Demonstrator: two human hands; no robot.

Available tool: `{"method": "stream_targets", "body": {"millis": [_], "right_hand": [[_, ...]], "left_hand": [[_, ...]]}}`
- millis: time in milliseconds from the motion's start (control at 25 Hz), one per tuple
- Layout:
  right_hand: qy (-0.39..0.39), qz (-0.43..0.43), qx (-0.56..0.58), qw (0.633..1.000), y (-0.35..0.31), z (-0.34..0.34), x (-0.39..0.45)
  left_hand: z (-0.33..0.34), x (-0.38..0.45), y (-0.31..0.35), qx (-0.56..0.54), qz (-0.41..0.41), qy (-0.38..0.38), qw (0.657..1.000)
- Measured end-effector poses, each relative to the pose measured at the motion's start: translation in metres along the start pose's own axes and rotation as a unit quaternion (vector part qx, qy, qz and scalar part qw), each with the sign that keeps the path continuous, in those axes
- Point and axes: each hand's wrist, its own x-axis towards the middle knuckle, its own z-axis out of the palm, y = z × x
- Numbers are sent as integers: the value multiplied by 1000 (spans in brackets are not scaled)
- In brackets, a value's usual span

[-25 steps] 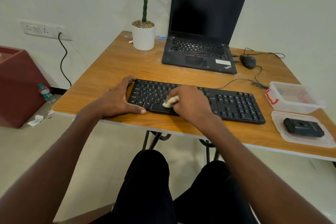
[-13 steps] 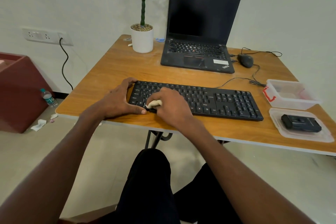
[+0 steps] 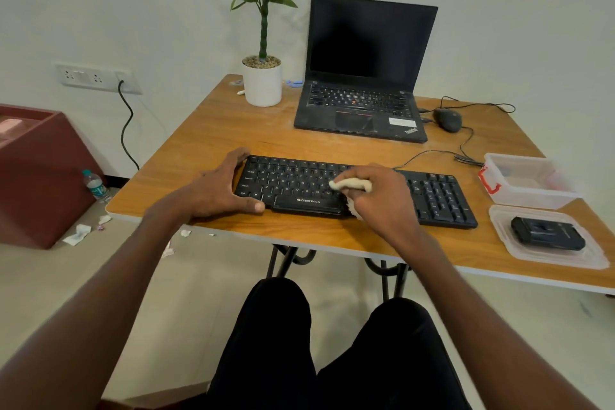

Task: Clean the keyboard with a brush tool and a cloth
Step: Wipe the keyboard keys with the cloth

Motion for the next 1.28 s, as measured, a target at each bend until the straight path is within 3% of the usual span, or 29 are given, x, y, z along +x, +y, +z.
{"method": "stream_targets", "body": {"millis": [80,160,240,360,560,840,1040,1280], "right_hand": [[47,-5,18,999,-7,8,5],[-21,-33,-54,998,-10,16,12],[-81,-45,-111,989,-11,19,14],[-71,-34,-124,989,-4,8,9],[5,58,-239,969,16,-36,-3],[-40,-30,-142,989,-17,15,-10],[-75,-12,-147,986,1,-4,-15],[-60,-20,-126,990,7,-10,-19]], "left_hand": [[14,0,21,29,10,101,994],[43,0,48,57,55,202,976],[72,0,66,102,74,238,963],[92,3,65,200,68,249,945],[95,4,61,205,76,268,938],[95,3,62,212,61,262,939],[95,4,63,210,57,264,940],[94,6,64,224,58,250,940]]}}
